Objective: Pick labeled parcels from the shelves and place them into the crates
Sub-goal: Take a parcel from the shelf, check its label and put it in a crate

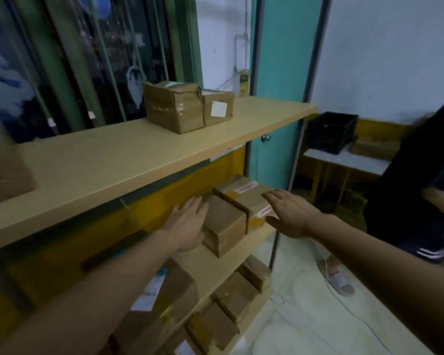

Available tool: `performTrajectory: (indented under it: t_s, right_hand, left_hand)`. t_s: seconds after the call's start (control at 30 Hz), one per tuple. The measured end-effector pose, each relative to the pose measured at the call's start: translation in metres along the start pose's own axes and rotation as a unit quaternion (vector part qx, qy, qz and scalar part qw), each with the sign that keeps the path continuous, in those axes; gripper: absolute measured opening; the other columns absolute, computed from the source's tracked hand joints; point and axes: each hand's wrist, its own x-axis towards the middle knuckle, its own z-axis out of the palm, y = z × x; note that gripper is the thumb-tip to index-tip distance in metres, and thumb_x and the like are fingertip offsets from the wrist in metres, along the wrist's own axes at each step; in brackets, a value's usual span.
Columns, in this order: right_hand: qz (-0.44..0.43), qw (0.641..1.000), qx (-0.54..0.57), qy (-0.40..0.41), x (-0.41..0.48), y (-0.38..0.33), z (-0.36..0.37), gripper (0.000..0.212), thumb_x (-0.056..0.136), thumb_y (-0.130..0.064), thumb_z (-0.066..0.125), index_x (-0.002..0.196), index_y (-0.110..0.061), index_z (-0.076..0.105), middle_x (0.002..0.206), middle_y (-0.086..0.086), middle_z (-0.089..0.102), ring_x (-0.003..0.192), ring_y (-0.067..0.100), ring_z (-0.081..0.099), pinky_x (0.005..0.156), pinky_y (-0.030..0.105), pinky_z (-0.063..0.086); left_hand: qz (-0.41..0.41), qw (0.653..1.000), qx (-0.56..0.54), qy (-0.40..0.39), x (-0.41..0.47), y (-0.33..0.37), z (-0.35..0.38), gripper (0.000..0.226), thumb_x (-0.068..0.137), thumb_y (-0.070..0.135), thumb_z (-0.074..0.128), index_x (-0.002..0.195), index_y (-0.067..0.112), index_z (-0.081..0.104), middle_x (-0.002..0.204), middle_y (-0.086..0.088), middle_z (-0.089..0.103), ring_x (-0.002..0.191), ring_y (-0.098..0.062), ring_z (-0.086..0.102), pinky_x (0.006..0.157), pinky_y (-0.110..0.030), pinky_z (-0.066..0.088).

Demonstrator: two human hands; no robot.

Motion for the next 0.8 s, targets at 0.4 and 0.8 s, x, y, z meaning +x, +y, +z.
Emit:
performTrajectory:
  t_s: [0.4,0.8]
  right_hand:
    - [-0.15,0.985,0.052,-0.073,0.189,0.079,0.094,0.067,0.1,-0.041,0.053,0.155,-0.012,0.029,0.153,0.017,0.041,0.138,0.037,0.042,0.109,0.045,0.041]
    - [-0.149,0.955,0.207,-0.151,0.242,0.04,0.167,0.04,0.099,-0.034,0.057,0.134,-0.015,0.053,0.131,0.013,0.055,0.114,0.032,0.058,0.096,0.04,0.05]
  left_hand:
    - [-0.249,0.964,-0.089,-0.019,0.107,0.023,0.066,0.058,0.101,0.037,0.05,0.151,0.016,0.031,0.149,-0.013,0.039,0.137,-0.031,0.039,0.109,-0.045,0.036]
    - [-0.385,0.818,-0.423,-0.062,0.146,0.051,0.156,0.089,0.088,0.086,0.014,0.144,0.024,0.044,0.14,-0.005,0.053,0.128,-0.027,0.052,0.107,-0.044,0.041]
